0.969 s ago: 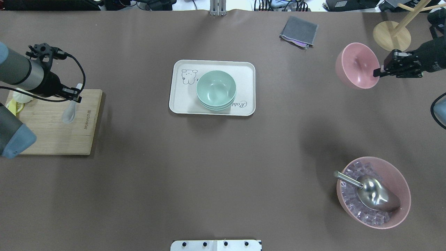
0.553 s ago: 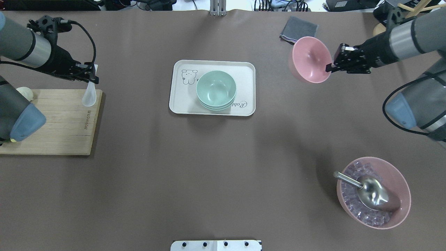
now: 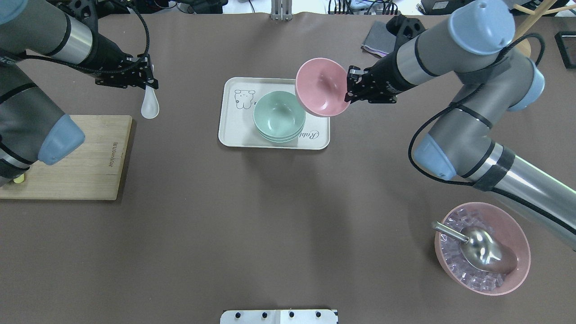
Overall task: Stack pink bowl on green and place spoon
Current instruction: 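Carry pink bowl onto green bowls with right gripper while left lifts spoon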
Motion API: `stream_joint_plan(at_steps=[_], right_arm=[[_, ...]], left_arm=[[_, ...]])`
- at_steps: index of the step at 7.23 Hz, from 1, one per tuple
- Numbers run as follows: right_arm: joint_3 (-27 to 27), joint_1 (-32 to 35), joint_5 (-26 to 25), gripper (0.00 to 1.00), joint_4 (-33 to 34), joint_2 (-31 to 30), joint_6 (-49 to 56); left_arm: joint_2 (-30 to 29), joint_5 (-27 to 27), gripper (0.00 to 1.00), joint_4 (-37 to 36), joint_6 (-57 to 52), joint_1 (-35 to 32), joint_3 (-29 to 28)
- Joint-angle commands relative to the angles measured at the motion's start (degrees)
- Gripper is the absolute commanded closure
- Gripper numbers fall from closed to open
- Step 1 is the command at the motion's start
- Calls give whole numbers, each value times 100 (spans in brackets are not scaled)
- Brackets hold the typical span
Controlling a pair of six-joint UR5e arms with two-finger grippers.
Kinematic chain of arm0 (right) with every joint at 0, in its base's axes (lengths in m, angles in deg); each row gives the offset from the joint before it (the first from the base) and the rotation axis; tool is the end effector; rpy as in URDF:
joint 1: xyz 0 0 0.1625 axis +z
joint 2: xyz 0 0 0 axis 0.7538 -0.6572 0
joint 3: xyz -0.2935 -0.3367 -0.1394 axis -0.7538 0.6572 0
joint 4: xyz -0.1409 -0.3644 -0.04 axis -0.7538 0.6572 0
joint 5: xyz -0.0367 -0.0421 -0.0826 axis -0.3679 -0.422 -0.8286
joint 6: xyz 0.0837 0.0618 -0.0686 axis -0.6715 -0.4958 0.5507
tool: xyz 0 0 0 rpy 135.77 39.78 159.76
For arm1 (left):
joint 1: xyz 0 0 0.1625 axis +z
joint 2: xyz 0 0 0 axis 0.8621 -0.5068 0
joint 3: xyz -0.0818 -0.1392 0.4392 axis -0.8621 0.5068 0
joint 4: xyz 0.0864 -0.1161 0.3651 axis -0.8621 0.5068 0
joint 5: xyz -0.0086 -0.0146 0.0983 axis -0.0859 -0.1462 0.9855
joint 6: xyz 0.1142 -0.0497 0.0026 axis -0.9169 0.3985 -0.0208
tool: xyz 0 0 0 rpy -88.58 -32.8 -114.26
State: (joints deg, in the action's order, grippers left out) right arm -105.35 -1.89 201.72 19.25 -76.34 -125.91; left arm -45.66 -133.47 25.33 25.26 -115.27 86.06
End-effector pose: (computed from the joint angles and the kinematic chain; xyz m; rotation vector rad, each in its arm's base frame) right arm -0.4144 -0.5432 0.3031 0.0657 -1.2181 0.2863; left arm 0.3168 -0.5701 0.3542 0.1549 1.1124 -0.2044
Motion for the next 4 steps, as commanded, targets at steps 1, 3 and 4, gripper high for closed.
stream_joint_plan(at_steps=[1, 3, 4], right_arm=[[72, -455, -536, 100, 278, 345, -34], [273, -641, -801, 100, 543, 696, -25], [387, -720, -976, 100, 535, 759, -16]], left_arm=[[-54, 2, 100, 1, 61, 26, -71], [-54, 2, 100, 35, 53, 26, -123], [-63, 11, 100, 36, 44, 26, -150]])
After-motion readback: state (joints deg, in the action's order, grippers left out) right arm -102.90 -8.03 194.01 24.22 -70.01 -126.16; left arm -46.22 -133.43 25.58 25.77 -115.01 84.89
